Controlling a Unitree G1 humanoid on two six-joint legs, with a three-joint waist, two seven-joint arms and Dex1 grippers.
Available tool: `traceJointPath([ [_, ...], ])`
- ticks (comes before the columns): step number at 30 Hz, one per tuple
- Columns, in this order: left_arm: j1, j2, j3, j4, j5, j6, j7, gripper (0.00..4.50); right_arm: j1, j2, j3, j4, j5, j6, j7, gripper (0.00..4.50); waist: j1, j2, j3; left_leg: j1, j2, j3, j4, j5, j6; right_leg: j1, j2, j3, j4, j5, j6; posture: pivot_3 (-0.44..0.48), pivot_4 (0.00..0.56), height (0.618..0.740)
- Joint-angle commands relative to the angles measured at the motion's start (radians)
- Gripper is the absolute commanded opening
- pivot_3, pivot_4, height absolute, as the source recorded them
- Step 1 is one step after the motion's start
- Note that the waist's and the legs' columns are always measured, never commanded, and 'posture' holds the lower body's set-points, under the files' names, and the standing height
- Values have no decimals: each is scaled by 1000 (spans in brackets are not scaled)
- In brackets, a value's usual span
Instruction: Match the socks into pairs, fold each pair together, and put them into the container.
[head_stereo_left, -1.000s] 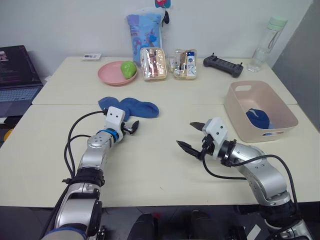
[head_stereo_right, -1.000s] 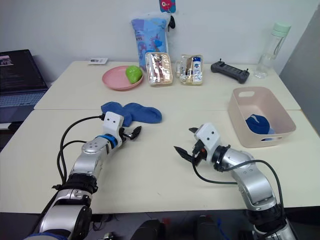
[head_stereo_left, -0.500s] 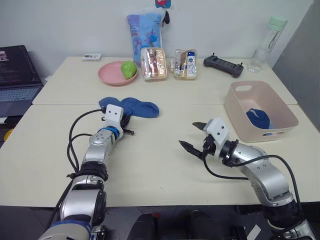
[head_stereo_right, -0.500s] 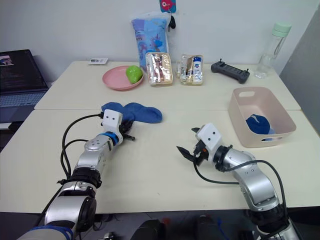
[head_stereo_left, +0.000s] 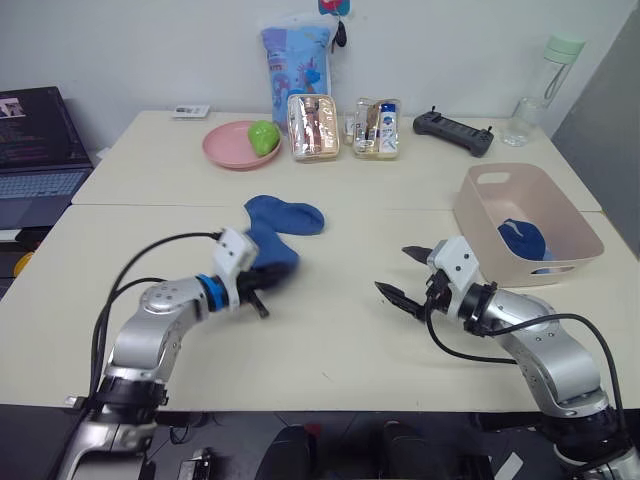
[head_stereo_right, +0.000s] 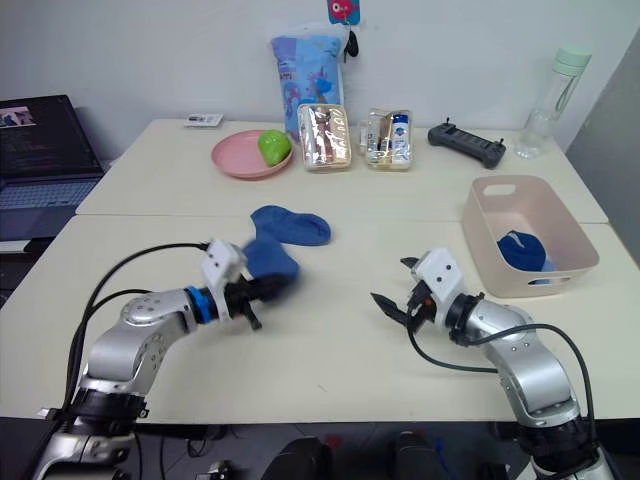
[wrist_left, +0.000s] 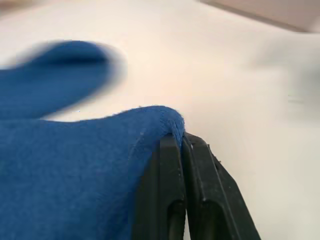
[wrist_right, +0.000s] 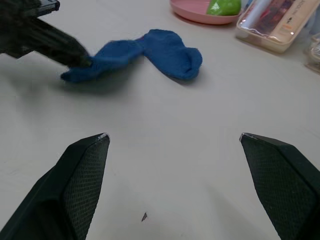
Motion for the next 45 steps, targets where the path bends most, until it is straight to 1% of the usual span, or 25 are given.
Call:
traceJointPath([
  [1,-37,-10,-65,-106,-80,105,-60,51,-16,-35,-73,-27,32,-9,17,4500,0,0,0,0,0,0,0,0,0,0,0,0,0,0,0,0,150,740],
  [2,-52,-28,-86,-97,-79,113,-60,51,-17,-44,-82,-24,33,-9,20,4500,-1,0,0,0,0,0,0,0,0,0,0,0,0,0,0,0,150,740],
  [4,-85,-76,-140,-52,-41,82,-55,51,-12,-57,-97,-16,34,-13,21,4500,-1,0,0,0,0,0,0,0,0,0,1,-1,0,0,0,0,150,740],
  [5,-105,-120,-170,-12,-24,54,-53,51,-1,-64,-106,-10,30,-22,22,4500,-1,0,0,0,0,0,0,0,0,0,1,0,1,0,0,0,150,740],
  [6,-123,-160,-187,31,-9,36,-44,246,9,-70,-113,-8,27,-23,19,4500,-1,0,0,0,0,0,0,0,0,0,1,0,1,0,0,0,150,740],
  [8,-140,-182,-215,44,-3,34,-72,683,28,-77,-136,-28,42,-2,11,4500,-1,0,0,0,0,0,1,0,0,0,1,0,0,0,0,0,150,740],
  [11,-145,-180,-185,18,-43,72,-80,1615,45,-85,-148,-52,61,14,12,4500,-8,0,0,0,1,0,1,0,0,0,2,0,1,-1,-1,0,150,740],
  [12,-146,-165,-172,8,-58,85,-93,1908,53,-91,-146,-61,66,19,19,4500,-10,0,0,0,1,0,0,0,0,0,2,0,1,-1,-1,0,150,740],
  [14,-163,-149,-129,37,-58,72,-85,2589,76,-101,-135,-76,73,24,34,4500,-12,0,0,1,2,0,0,0,0,0,3,0,2,-1,-2,0,150,740],
  [16,-239,-171,-71,226,27,-55,26,3241,107,-102,-92,-92,66,36,37,4500,-7,0,0,1,2,-2,0,0,0,0,4,-1,3,-1,-2,0,150,740],
  [18,-306,-181,-36,370,75,-143,78,3833,123,-97,-43,-105,50,43,29,4500,-3,0,0,1,1,-2,1,0,0,0,4,-2,3,-1,-2,0,150,740],
  [21,-386,-174,-22,557,139,-261,81,3833,142,-80,43,-121,20,24,26,4500,-4,0,0,1,1,-1,1,0,1,0,4,-1,2,-1,-2,0,150,740],
  [23,-417,-166,-42,661,203,-336,85,3833,147,-85,95,-106,-29,-7,24,4500,-3,0,0,0,1,-1,1,0,0,0,4,-1,1,-2,-1,0,150,740],
  [25,-432,-167,-52,733,240,-376,77,3833,149,-80,133,-78,-70,-39,15,4500,-3,0,0,0,0,0,1,0,0,0,3,-1,1,-2,-1,0,150,740],
  [29,-393,-146,-78,745,257,-393,-37,3833,135,-47,185,-31,-131,-63,-21,4500,-4,0,0,0,0,0,1,0,0,0,3,-1,1,-2,-1,0,150,740],
  [30,-388,-142,-84,754,270,-403,-45,3833,130,-36,191,-21,-142,-72,-28,4500,-4,0,0,0,0,0,1,0,0,-1,3,-1,2,-2,-1,0,150,740],
  [33,-391,-156,-75,772,284,-417,-35,3238,132,-39,189,3,-159,-95,-14,3874,-3,0,0,0,0,-1,1,0,0,-1,3,-1,2,-2,-1,0,150,740],
  [34,-390,-161,-72,771,285,-417,-34,2970,136,-42,186,9,-162,-102,-10,3583,-3,0,0,0,0,-1,1,0,0,0,3,-1,2,-2,-1,0,150,740],
  [37,-384,-169,-71,751,277,-413,-54,1954,133,-46,180,19,-166,-106,1,2427,-3,0,0,0,0,-1,1,0,0,0,3,-1,2,-2,-1,0,150,740],
  [39,-378,-168,-69,735,273,-406,-63,1303,130,-45,174,15,-158,-106,8,1698,-4,0,0,0,0,-1,1,0,0,0,3,-1,2,-2,-1,0,150,740],
  [40,-375,-166,-66,731,272,-404,-67,1014,128,-46,170,17,-157,-108,11,1402,-5,0,0,0,0,-1,1,0,0,0,3,-1,2,-2,-1,0,150,740],
  [43,-353,-159,-52,701,260,-380,-65,4,119,-58,151,40,-155,-130,27,256,-5,0,0,0,0,-1,1,0,0,0,3,-1,2,-2,-1,0,150,740],
  [44,-339,-157,-45,675,248,-348,-64,0,111,-60,137,50,-151,-137,31,19,-5,0,0,0,0,-1,1,0,0,0,3,-1,2,-2,-1,0,150,740],
  [45,-325,-157,-34,644,232,-309,-61,0,102,-66,123,62,-147,-143,37,19,-6,0,0,0,0,-1,1,0,0,0,3,-1,2,-2,-1,0,150,740],
])
